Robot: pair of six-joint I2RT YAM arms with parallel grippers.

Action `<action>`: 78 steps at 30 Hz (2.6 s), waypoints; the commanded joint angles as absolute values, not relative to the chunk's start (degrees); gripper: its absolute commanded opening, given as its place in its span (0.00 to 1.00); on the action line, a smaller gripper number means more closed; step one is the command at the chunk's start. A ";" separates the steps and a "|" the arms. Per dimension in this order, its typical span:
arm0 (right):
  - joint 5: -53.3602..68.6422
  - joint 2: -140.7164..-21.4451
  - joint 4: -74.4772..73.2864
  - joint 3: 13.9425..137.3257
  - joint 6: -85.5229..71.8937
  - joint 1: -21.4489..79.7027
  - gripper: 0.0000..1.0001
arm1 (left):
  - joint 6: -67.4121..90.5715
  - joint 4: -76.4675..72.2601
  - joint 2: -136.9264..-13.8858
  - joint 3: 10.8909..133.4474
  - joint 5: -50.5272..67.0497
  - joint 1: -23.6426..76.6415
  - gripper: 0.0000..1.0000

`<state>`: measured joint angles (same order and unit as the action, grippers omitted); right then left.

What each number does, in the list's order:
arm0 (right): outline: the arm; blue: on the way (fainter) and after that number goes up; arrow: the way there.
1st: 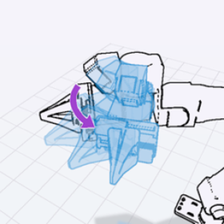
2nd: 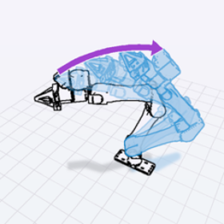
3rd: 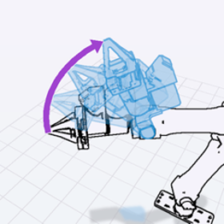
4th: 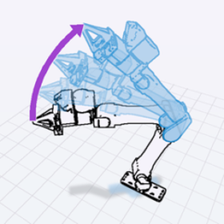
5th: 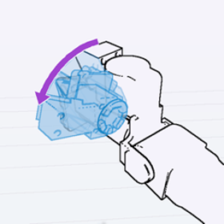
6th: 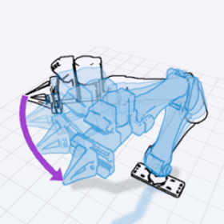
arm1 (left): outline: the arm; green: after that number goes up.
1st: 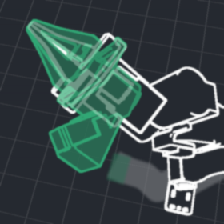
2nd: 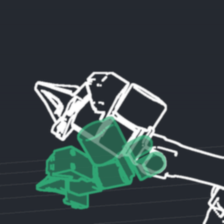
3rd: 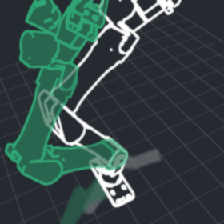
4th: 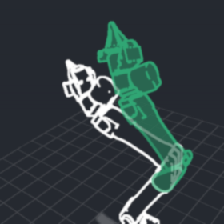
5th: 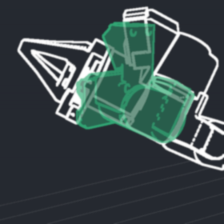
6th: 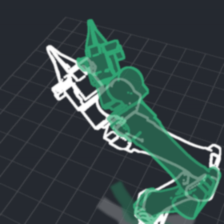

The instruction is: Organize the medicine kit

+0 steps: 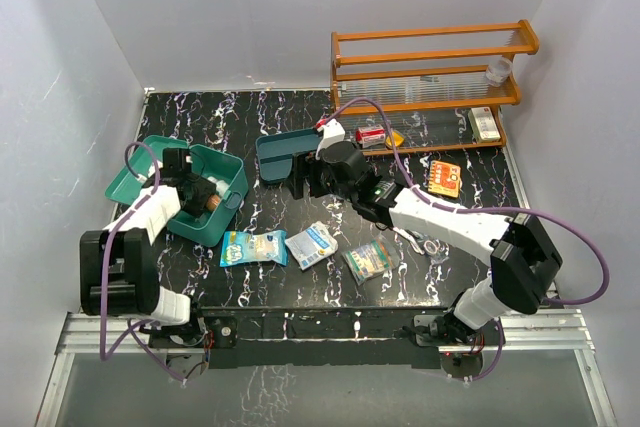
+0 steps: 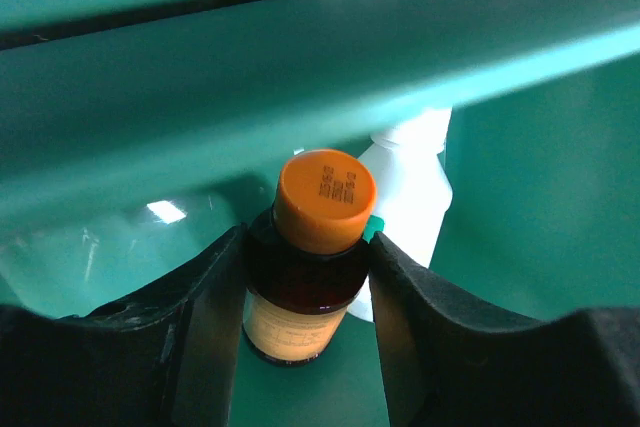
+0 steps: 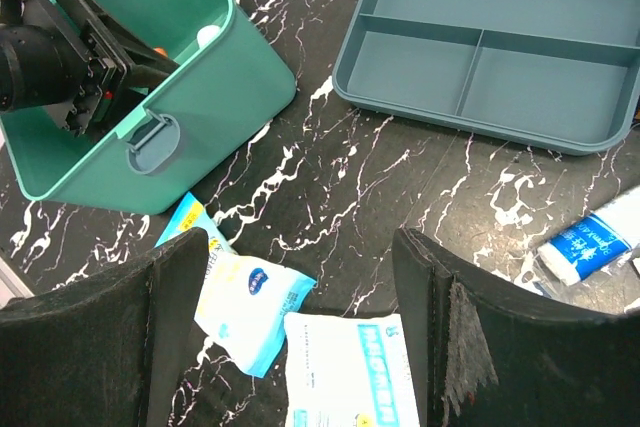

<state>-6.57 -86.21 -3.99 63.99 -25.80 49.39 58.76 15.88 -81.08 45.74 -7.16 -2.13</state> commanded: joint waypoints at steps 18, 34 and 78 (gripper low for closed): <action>-7.11 -88.60 -3.87 68.20 -24.16 48.87 0.72 | 60.98 11.00 -81.81 43.75 0.19 -2.34 0.57; -6.11 -88.60 -3.96 68.39 -24.67 48.86 0.72 | 55.68 21.59 -74.21 49.13 -6.59 -2.36 0.61; -6.92 -90.01 -4.92 68.18 -26.63 48.60 0.72 | 56.22 10.57 -85.17 47.58 2.50 -2.42 0.36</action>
<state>-6.48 -89.49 -6.31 65.89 -27.09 48.84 54.06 11.90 -85.95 47.92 0.40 -2.20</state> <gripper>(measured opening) 0.719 0.376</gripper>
